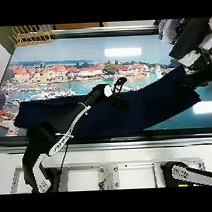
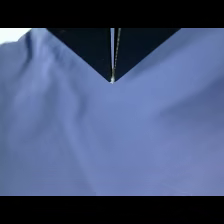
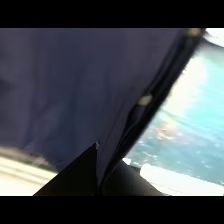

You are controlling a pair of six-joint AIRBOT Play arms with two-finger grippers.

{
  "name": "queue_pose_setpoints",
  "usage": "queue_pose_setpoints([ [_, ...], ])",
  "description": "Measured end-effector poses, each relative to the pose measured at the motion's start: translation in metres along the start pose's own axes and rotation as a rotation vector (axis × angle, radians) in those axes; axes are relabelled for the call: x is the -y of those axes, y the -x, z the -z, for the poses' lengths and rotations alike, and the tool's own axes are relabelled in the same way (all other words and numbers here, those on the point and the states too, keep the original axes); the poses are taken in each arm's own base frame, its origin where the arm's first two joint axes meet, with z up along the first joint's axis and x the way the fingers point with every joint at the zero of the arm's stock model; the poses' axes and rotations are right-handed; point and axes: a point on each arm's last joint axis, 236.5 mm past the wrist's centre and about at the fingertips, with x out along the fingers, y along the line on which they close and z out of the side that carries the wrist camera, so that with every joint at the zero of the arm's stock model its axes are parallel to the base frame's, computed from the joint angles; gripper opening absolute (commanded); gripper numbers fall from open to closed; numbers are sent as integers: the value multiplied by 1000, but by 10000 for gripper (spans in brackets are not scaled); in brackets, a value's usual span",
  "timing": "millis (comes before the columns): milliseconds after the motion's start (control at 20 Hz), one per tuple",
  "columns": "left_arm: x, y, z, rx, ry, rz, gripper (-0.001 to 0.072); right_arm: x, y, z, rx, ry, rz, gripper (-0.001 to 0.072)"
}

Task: Fold the clothes and pants, and hang the long-sleeved shirts on hangers.

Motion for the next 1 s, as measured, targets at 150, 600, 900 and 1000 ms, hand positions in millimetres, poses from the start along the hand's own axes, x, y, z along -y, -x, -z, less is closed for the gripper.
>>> queue_pose_setpoints([
  [150, 17, -15, -6, -15, -42, 19, 10, -50, 11, -7, 5, 104, 17, 6],
  [600, -4, 14, -33, -13, -36, 11, 10, -151, -3, 2, -36, 284, -25, 6],
  [900, -87, 138, -77, 140, 35, -120, 11, -208, -40, 12, -92, 324, -70, 6],
  [1000, -113, 182, -83, 195, 68, -158, 11, -234, -60, 14, -104, 341, -101, 6],
])
